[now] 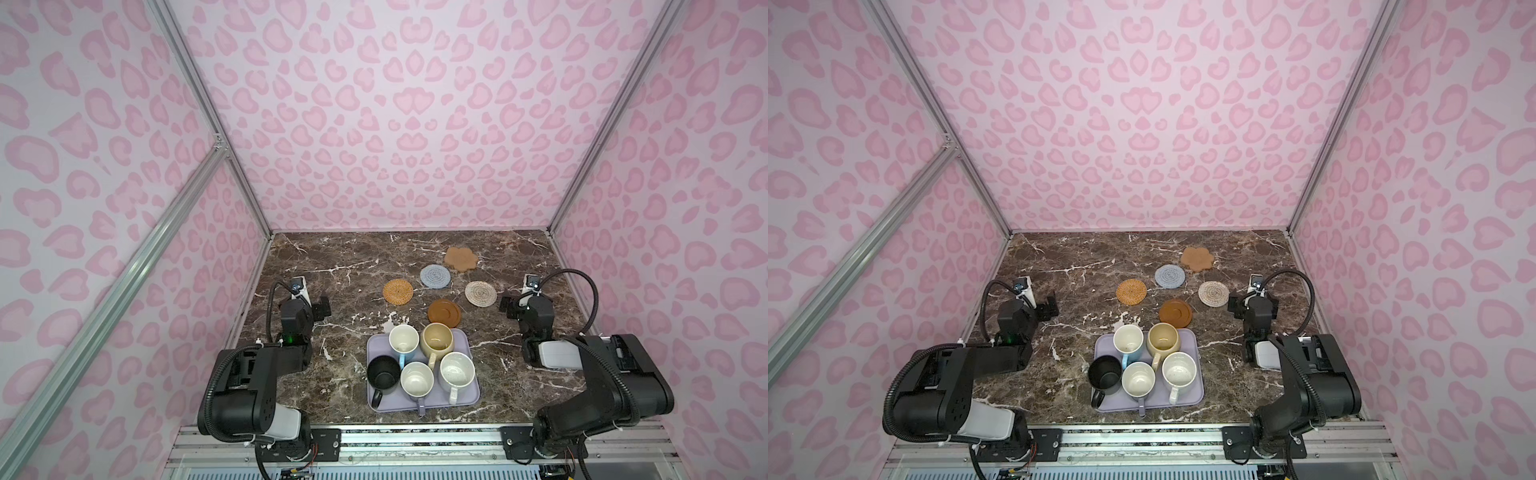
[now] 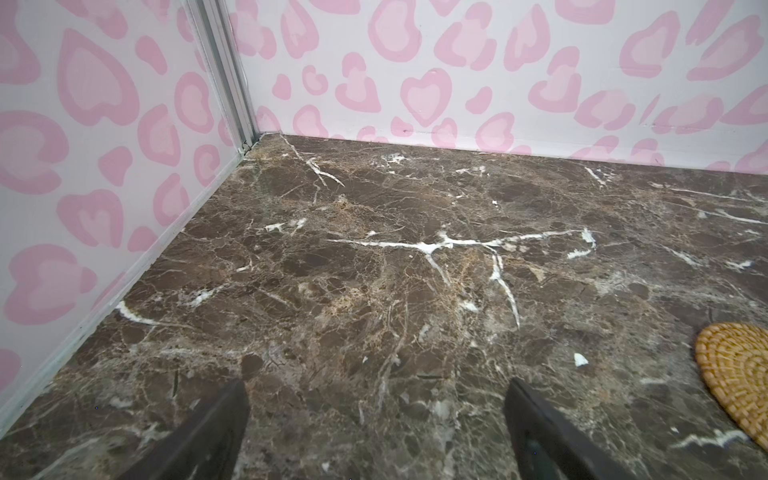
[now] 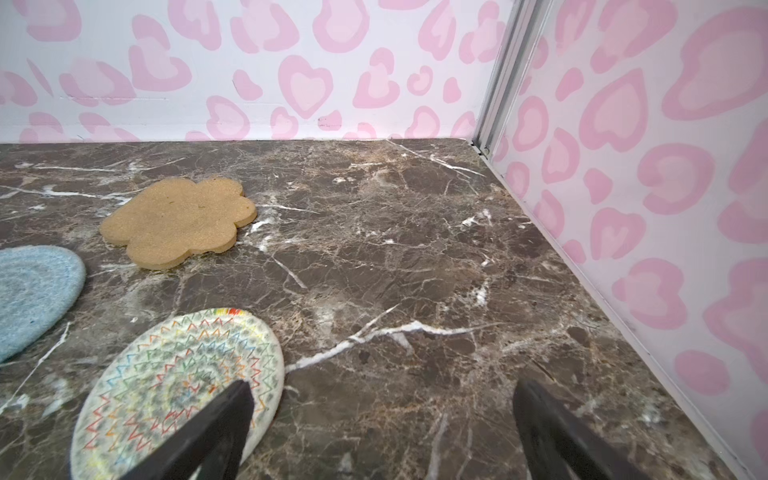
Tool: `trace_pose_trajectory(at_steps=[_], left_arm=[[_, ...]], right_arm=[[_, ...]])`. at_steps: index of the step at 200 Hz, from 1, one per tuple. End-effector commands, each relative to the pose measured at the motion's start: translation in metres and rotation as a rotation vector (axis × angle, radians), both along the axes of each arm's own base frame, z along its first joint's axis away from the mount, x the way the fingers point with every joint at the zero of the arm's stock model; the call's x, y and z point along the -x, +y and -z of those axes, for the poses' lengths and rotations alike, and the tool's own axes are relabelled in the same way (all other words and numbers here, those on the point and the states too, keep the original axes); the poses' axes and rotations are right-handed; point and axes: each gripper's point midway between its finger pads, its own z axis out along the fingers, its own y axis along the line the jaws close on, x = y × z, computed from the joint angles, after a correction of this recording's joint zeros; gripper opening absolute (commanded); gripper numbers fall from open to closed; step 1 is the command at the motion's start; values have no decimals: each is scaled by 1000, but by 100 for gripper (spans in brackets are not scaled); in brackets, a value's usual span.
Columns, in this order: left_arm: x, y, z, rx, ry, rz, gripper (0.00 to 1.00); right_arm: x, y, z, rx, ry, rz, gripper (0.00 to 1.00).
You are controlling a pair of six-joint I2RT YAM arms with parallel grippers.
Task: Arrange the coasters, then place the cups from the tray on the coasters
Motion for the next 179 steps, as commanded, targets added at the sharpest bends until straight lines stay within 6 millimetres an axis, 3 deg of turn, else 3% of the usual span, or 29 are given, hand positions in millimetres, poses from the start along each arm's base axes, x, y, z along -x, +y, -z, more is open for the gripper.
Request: trace_pose_trajectory(at_steps=[1, 179], left_arm=[[-1, -1, -11, -4, -50, 10, 97], [-2, -1, -11, -4, -49, 9, 97]], right_arm=[[-1, 1, -2, -4, -9, -3, 99], [-1, 1, -2, -4, -9, -3, 99]])
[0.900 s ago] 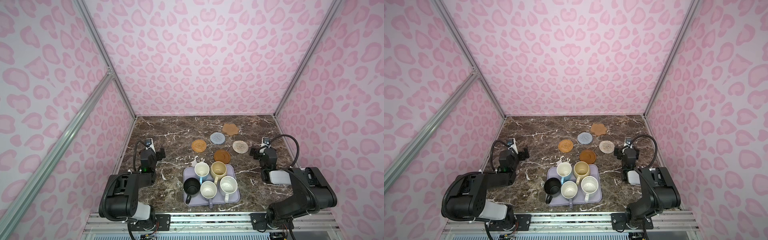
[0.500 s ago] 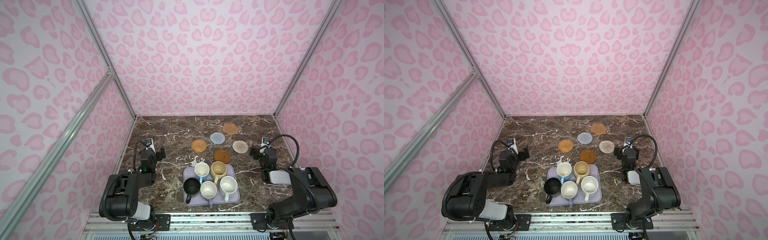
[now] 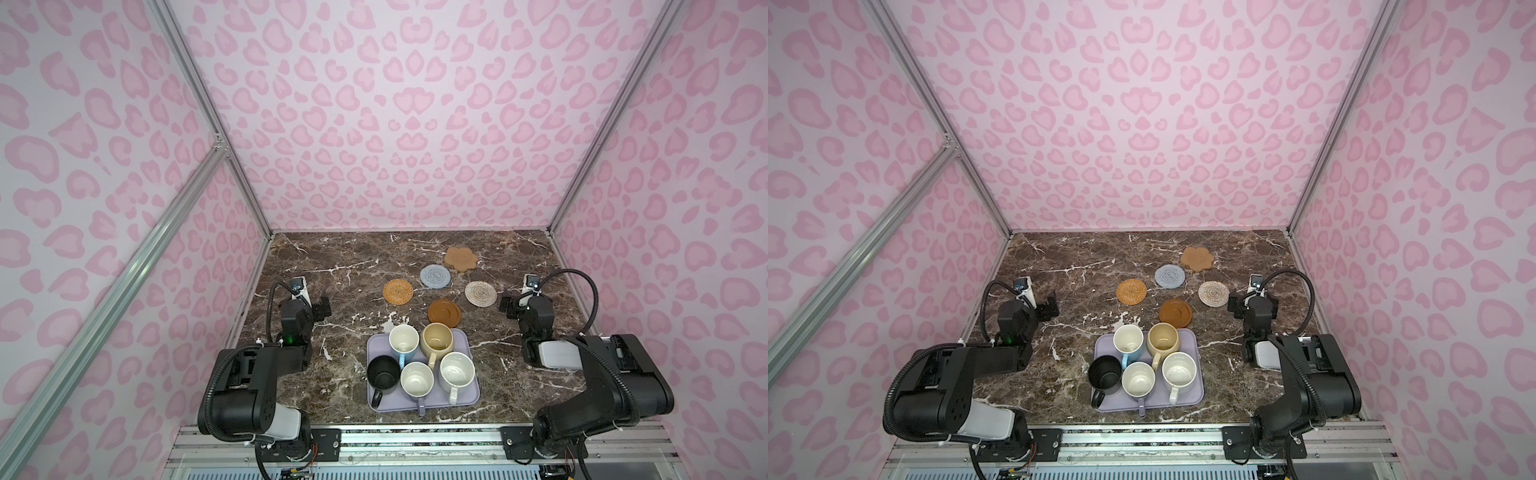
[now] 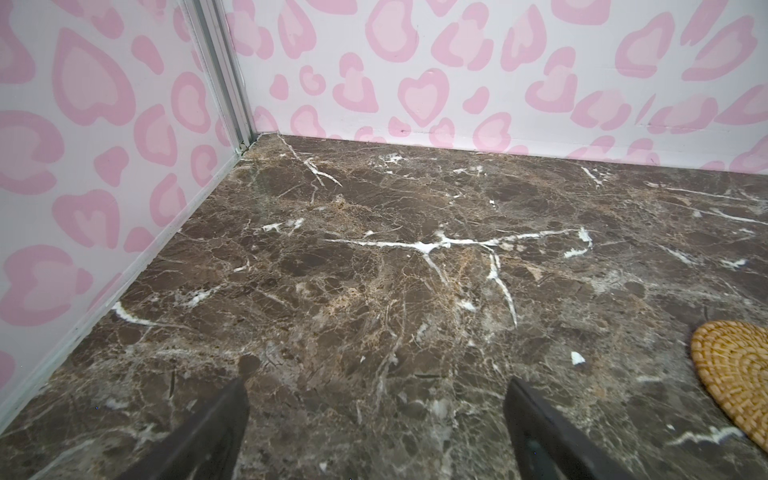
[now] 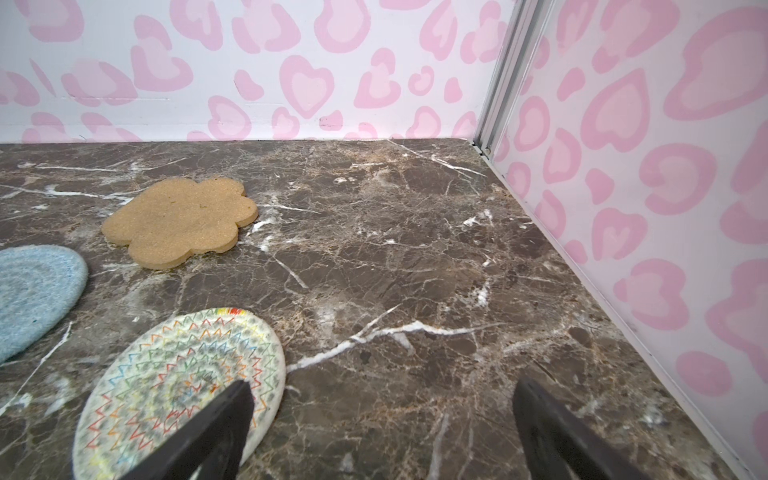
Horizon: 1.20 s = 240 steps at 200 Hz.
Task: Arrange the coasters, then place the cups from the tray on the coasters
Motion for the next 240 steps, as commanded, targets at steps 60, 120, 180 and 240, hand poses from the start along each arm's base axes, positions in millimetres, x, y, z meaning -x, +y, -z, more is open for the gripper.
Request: trace_pose_trajectory(at_steps=[60, 120, 180, 240], left_arm=[[-3, 0, -11, -7, -46, 4, 97], [0, 9, -16, -2, -54, -52, 97], [22, -3, -68, 40, -94, 6, 97], [58, -61, -171, 229, -338, 304, 97]], right_arm=[[-1, 0, -2, -2, -9, 0, 99], [9, 0, -18, 3, -57, 5, 99], [19, 11, -63, -2, -43, -62, 99], [28, 22, -127, -307, -129, -47, 99]])
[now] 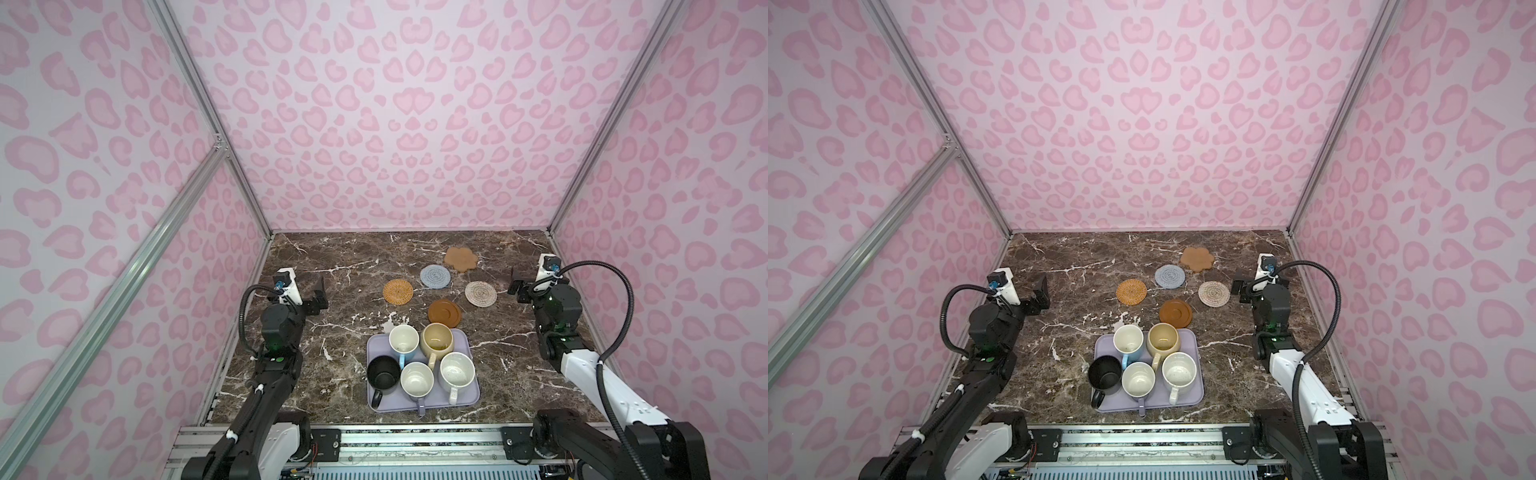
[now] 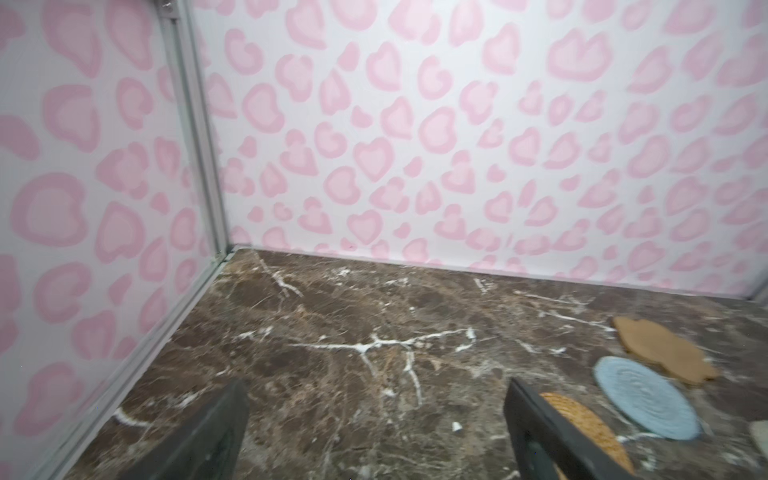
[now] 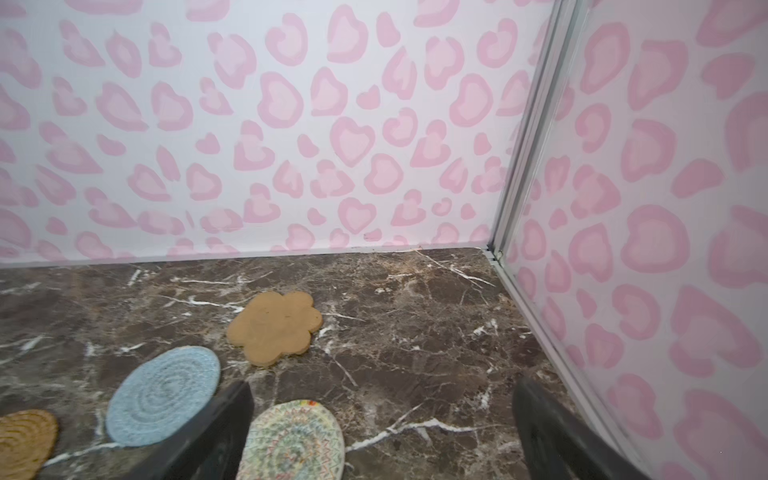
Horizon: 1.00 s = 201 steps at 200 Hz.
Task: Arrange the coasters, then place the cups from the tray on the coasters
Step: 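Raise both arms and reach toward the coasters beyond the mug tray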
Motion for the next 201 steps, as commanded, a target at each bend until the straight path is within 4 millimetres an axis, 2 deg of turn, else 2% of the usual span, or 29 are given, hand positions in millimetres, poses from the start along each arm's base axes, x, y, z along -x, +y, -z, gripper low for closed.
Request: trace_pose_trajectory(at_steps=[1, 16, 27, 35, 42, 62, 69, 86, 104, 116, 148, 201], left_arm=[[13, -27, -31, 102, -56, 155, 97], [17, -19, -44, 201, -77, 105, 97], [17, 1, -40, 326, -37, -11, 97], [17, 7, -33, 382, 27, -61, 97], [17, 7, -32, 386, 48, -64, 96], [17, -5, -38, 426, 4, 12, 96], [15, -6, -40, 456, 3, 24, 96], [3, -4, -30, 523, 105, -19, 96], [-12, -20, -22, 456, 204, 23, 96], [-20, -38, -8, 386, 314, 58, 96], [-37, -83, 23, 277, 515, 133, 97], [-69, -150, 92, 84, 816, 190, 100]], right_arm=[[10, 0, 12, -226, 66, 35, 99], [11, 11, 6, -306, 19, -36, 99], [15, 5, 10, -404, 22, 19, 99], [19, -4, 13, -483, 12, 84, 99], [20, -4, 12, -506, 6, 80, 99], [12, 26, 2, -424, 37, -125, 99], [8, 33, 7, -434, 76, -160, 100], [1, 41, 23, -472, 161, -182, 100], [-7, 49, 41, -501, 217, -214, 100], [-12, 58, 49, -482, 250, -262, 100], [-25, 75, 79, -397, 418, -249, 99], [-38, 113, 91, -219, 507, -269, 99]])
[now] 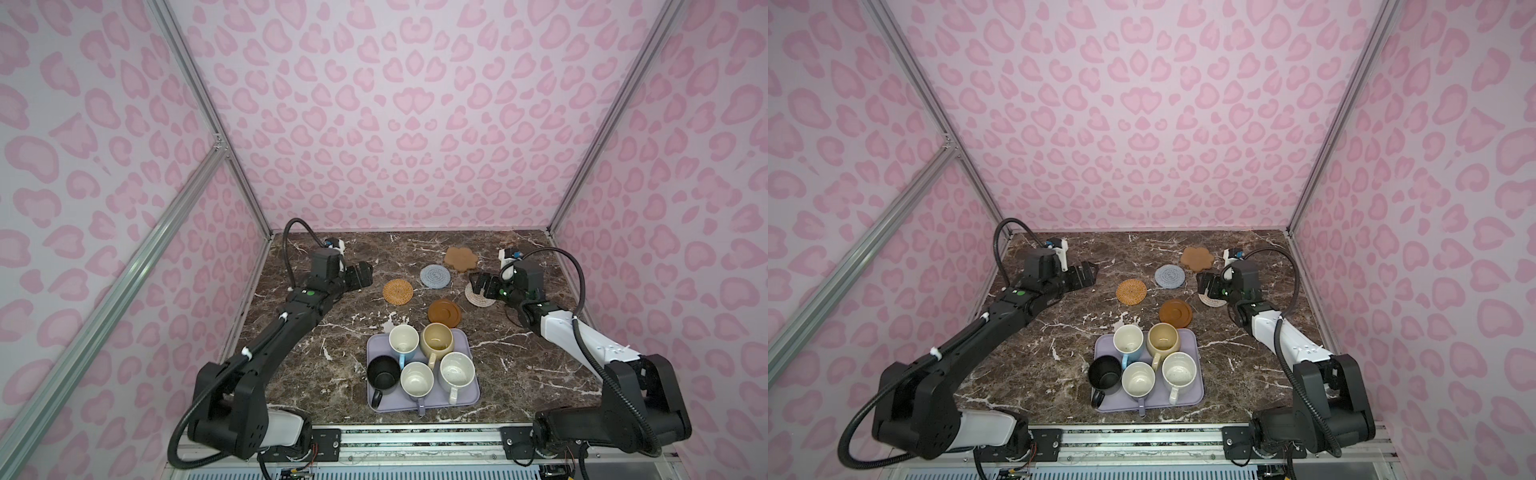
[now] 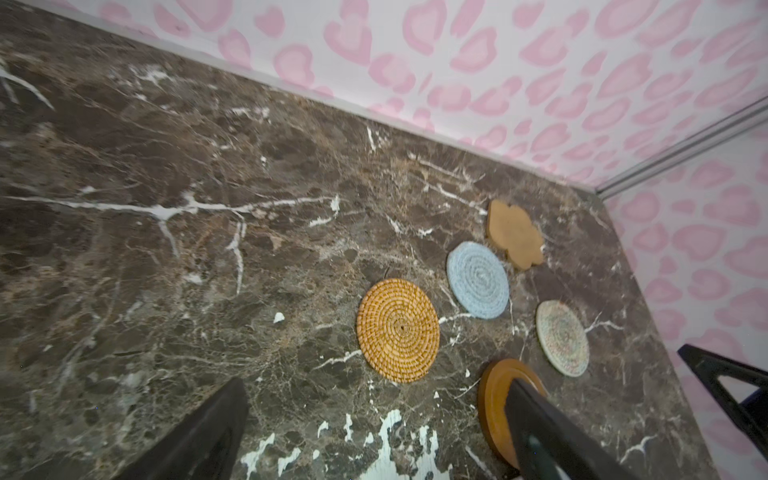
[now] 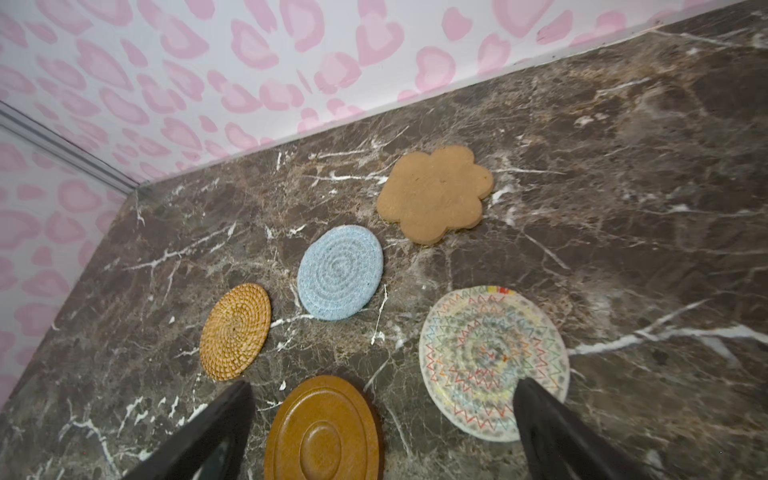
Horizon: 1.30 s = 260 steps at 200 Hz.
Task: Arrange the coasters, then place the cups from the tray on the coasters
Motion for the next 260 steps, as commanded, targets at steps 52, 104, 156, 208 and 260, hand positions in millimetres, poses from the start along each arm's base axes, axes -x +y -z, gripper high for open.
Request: trace_pose_trajectory(at_steps=[52, 104, 156, 208, 260], left_arm=[[-22, -54, 98, -224, 296, 114, 97], [-25, -69, 144, -328, 398, 132, 93], [-29, -66, 164, -400, 432, 102, 85], [-26, -43, 176, -472, 467, 23, 73], [-18, 0, 181, -470, 506, -81, 68]], right_arm=[[-14, 34, 33, 130, 98, -112, 97], [-16, 48, 51, 139, 147, -157, 95], [-12, 54, 55, 113, 149, -187, 92], [-10, 54, 52, 117, 142, -180, 92], [-6, 58, 49, 125, 138, -181, 91]])
